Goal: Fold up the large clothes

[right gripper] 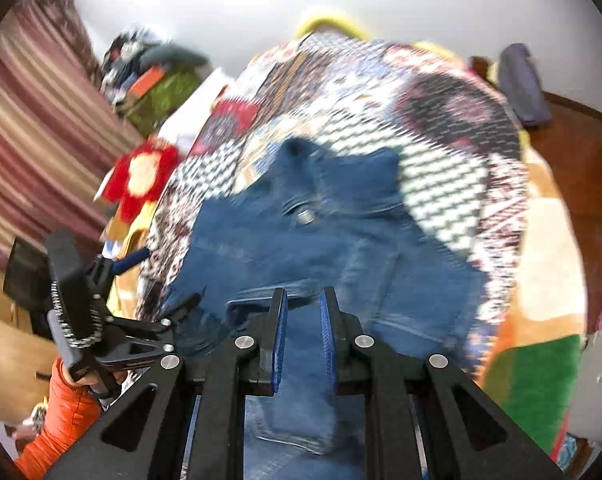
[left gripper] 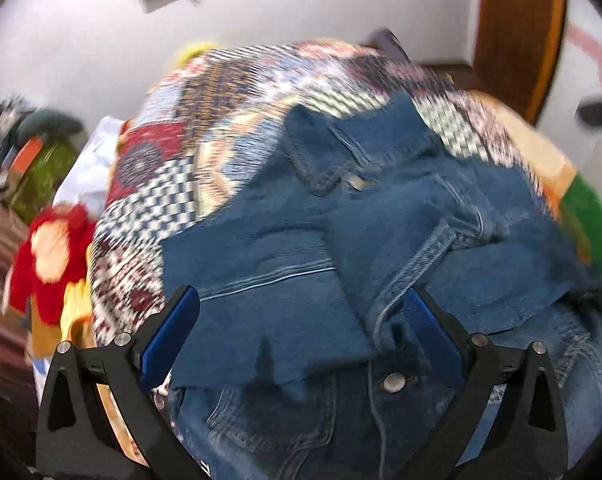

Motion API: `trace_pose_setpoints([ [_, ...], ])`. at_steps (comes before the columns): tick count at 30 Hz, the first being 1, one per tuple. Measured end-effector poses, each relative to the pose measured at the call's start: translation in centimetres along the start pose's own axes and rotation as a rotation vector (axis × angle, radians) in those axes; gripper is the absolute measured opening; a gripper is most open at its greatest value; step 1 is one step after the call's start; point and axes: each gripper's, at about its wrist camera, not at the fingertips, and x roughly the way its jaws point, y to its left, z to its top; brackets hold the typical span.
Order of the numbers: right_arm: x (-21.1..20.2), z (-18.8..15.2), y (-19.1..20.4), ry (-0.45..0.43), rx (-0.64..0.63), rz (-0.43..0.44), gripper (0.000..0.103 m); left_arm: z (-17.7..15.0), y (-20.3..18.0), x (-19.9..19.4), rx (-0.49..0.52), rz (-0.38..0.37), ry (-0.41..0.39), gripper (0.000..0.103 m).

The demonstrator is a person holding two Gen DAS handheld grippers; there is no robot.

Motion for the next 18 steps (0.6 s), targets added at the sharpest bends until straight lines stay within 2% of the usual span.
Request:
trace_pose_setpoints([
  [3,-0.6,-0.9,-2.9,-0.003,0.018,-0.068,0.013,0.8,-2.9,3.3,0.108,0.027,0.072,0.103],
  [6,0.6,-2.1,-5.8,0.042,0.044,-0.119,0.013,1.3,-5.0,5.6,0.172,0.028,0.124,0.103],
  [11,5.2,-4.9,-10.0,0.152,0.148,-0.091,0.013,2.6,-6.4,8.0,0.216,0.099,0.128,0.103],
  [15,9.6,-7.3,-11.5,0.229,0.190,-0.074,0.013,3.7,-4.0,7.7,0.130,0.096,0.111,0.103],
  [18,10.9,-8.6,-12.4,0.210,0.235,-0.034,0.018,4.0,0.1,6.2,-0.002,0.077,0.091,0.103],
])
